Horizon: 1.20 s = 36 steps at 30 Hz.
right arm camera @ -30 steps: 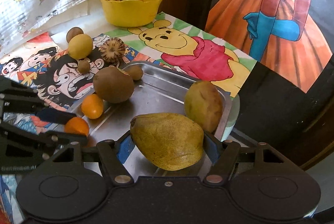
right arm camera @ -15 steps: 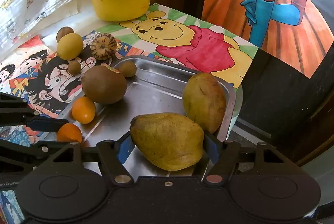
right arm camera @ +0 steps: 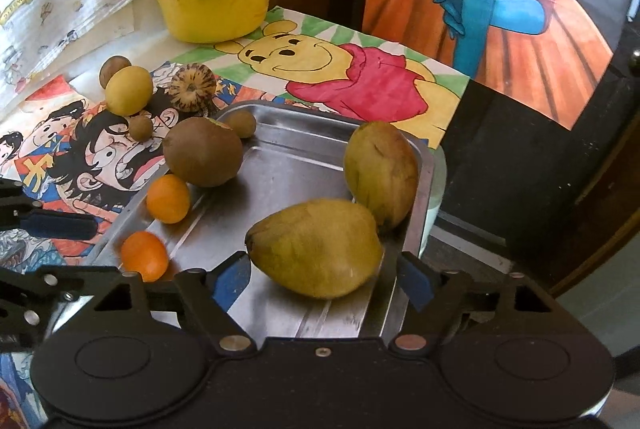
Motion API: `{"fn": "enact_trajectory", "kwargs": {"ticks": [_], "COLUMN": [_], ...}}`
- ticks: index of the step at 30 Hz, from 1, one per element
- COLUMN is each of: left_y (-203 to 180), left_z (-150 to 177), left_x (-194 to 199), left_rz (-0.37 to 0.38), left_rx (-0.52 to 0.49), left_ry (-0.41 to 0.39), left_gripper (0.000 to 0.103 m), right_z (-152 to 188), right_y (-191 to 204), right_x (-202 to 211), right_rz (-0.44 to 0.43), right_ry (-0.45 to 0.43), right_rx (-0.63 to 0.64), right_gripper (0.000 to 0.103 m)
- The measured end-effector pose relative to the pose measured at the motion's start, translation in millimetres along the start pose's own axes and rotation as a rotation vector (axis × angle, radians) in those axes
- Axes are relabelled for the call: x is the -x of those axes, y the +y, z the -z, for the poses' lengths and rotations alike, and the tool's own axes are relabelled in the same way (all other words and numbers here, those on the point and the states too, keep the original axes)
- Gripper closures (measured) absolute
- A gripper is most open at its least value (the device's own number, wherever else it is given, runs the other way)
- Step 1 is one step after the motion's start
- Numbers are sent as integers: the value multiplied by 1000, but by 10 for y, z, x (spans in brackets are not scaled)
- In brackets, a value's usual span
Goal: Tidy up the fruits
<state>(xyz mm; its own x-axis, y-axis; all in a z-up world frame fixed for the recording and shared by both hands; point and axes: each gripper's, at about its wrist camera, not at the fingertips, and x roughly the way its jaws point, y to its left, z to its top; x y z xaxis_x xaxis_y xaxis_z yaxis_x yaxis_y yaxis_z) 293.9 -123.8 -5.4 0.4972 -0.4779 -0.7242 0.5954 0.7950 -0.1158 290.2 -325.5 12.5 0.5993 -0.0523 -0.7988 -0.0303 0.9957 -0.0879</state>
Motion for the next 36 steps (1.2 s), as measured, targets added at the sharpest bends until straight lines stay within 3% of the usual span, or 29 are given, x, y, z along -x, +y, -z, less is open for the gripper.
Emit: {"fn": "enact_trajectory", "kwargs": {"ticks": [3, 10, 16, 31, 36], "left_y": [93, 359, 542, 776, 803], "left_z": [66, 255, 376, 688, 755], "left_x": [121, 403, 592, 927, 1031], "left_rz": [-5, -57, -101, -180, -205], "left_rx": [29, 108, 158, 248, 244], "left_ry": [2, 11, 28, 109, 135], "left_gripper": [51, 24, 7, 2, 1], "right_z": [64, 209, 376, 898, 881], "right_y": [47, 276, 512, 827, 922], "right_x": [120, 413, 648, 1134, 1214], "right_rz": [15, 23, -6, -117, -163], "right_ry": [-5, 2, 75, 370, 396], "right_rx": [-33, -74, -108, -273, -244], "right_gripper": [18, 8, 3, 1, 1]}}
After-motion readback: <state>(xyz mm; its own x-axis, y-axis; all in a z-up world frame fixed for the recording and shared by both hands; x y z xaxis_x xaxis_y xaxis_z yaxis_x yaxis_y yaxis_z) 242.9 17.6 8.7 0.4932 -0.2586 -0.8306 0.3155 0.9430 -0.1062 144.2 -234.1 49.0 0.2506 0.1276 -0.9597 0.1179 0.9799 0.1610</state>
